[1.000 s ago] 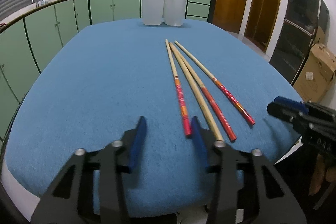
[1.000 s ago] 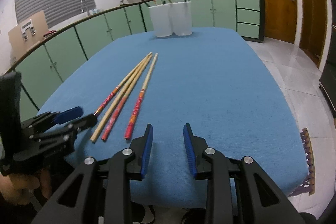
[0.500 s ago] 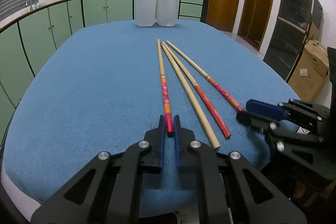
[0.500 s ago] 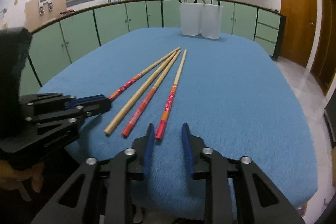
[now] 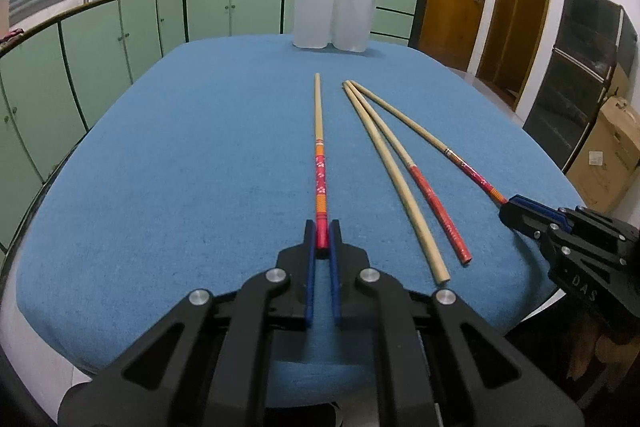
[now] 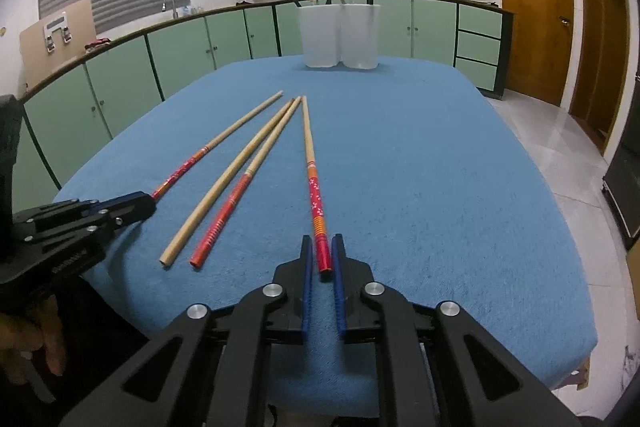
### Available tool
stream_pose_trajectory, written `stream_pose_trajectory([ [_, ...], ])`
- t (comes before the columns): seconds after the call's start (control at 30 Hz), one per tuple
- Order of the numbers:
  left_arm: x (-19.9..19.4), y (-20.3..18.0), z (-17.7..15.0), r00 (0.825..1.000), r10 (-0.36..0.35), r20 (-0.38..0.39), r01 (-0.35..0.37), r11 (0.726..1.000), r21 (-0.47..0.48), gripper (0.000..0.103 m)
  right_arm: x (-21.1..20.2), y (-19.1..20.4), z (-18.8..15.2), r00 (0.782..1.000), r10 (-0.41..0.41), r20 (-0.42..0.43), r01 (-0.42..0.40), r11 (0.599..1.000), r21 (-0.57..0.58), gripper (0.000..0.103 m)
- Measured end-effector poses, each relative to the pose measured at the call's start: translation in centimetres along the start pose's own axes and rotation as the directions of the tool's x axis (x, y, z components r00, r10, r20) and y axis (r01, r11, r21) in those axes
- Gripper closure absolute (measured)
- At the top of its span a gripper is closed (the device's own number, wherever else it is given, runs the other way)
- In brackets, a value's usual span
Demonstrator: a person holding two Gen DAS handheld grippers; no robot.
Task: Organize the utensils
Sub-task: 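Close the left tool on a red-patterned chopstick while the right tool grasps another red one, then carry both red chopsticks to the white holder and drop them in with both tools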
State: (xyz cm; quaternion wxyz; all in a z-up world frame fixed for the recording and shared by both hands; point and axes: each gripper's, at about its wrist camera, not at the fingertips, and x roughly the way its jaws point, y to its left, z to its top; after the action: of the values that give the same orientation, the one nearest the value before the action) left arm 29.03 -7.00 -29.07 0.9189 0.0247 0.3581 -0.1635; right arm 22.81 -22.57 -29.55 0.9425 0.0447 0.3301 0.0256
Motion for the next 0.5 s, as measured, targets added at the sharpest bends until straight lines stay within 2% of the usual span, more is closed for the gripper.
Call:
stream_pose_trajectory([
  [0.2, -0.3, 0.3, 0.0, 1.000, -0.023, -0.003, 0.023, 1.000, -0.013, 0.098, -0.3, 0.0, 0.7, 0.999, 0.042, -0.013, -0.041, 0.999, 0.010, 0.097],
  [0.5, -4.1, 0.7, 1.3, 0.999, -0.033, 0.016, 0.034, 0.998, -0.053, 0.098, -5.1, 1.1, 2.7, 0.993, 0.075, 0.091, -0.074, 0.997, -0.009, 0.097],
])
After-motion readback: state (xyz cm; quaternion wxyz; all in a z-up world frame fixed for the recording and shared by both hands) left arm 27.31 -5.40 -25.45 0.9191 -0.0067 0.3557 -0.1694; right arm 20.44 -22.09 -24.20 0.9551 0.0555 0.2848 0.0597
